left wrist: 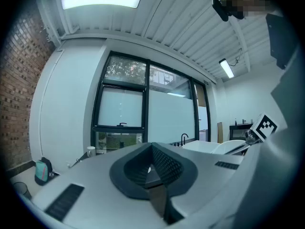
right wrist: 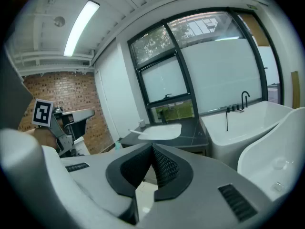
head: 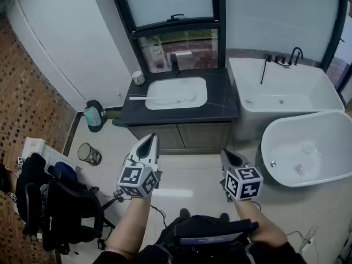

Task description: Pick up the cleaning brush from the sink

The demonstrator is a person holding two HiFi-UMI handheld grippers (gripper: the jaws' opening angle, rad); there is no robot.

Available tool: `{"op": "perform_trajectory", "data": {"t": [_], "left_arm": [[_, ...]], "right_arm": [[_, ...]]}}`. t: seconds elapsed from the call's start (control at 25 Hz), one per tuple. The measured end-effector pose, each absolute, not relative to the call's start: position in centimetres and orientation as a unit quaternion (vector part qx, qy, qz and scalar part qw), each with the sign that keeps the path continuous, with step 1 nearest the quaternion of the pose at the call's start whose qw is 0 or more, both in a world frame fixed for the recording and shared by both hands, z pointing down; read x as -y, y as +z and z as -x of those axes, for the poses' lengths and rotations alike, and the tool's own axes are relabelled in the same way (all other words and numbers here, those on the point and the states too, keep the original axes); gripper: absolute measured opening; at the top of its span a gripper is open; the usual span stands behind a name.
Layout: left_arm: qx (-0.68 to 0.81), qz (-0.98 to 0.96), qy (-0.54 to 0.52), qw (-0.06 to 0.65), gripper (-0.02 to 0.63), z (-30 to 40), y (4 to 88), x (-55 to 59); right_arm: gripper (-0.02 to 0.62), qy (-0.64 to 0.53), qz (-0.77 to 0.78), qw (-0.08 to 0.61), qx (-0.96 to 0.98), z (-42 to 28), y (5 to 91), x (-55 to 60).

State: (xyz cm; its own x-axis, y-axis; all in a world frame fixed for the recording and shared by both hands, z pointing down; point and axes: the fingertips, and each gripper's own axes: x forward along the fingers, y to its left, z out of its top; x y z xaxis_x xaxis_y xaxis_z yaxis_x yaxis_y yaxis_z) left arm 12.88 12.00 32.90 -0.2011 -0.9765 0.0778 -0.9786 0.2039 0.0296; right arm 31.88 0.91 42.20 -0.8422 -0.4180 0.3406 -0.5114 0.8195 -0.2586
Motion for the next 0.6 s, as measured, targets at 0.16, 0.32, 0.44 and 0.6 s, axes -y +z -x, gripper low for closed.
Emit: {"op": "perform_trajectory", "data": {"t": [0.16, 0.32, 0.44, 0.6], "left_arm": [[0.764, -0.644, -0.001, 0.04, -0.015, -6.9, 33.1, -12.3], [0.748, -0.662, 0.01, 0.04, -0.015, -0.9, 33.6, -11.3], [0.737, -0.674, 0.016, 0.05, -0.015, 3.0, 35.1, -9.8], [0.727, -0.684, 0.023, 0.05, -0.015, 10.2, 36.0, -4.9]], "right_arm": [[-0.026, 0.164, -0.265, 0.097, 0.945, -26.2, 40.6, 0.4], [-0.026, 0.151, -0.283, 0.065, 0.945, -20.6, 38.5, 1.4], [-0.026, 0.131, -0.281, 0.06, 0.949, -16.6, 38.5, 2.4], [-0.026, 0.114, -0.283, 0.048, 0.951, -10.0, 38.5, 6.3]]}}
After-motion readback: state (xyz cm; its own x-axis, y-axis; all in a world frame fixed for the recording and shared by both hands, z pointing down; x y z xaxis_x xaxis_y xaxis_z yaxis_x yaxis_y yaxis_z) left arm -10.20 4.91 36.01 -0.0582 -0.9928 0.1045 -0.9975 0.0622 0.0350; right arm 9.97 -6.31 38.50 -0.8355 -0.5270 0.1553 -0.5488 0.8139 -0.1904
